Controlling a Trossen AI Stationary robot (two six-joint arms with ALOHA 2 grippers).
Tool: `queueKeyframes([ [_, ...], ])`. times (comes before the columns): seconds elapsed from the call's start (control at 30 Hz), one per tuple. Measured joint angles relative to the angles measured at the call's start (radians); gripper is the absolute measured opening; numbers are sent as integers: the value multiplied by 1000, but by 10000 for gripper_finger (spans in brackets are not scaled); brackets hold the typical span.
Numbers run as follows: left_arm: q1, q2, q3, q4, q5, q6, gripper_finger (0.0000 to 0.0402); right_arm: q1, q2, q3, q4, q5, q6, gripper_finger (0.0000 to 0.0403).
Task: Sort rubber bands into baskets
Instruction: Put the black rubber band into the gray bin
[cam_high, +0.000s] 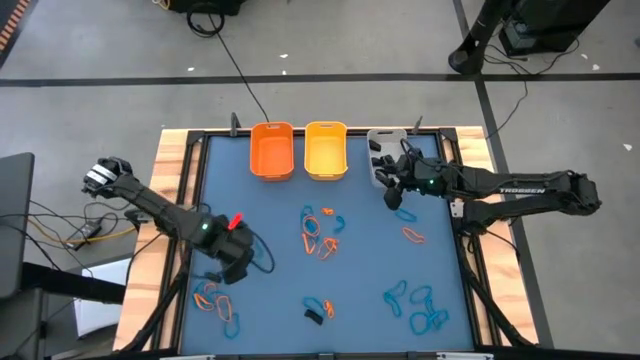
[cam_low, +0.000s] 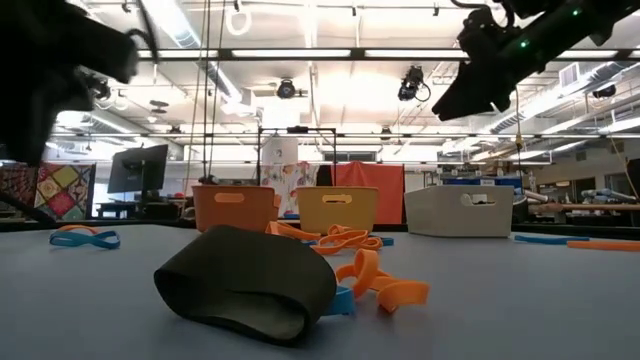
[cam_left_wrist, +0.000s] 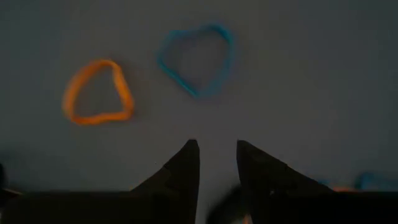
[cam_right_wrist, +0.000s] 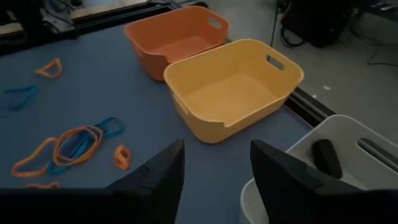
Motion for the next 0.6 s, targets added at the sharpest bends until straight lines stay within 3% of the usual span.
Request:
queueKeyframes([
  [0.3,-148,32,0,1,77,153,110,29,18,0,2,-15,2,194],
  [0.6,-233,141,0,13,137,155,110,29,23,0,1,-26,2,194],
])
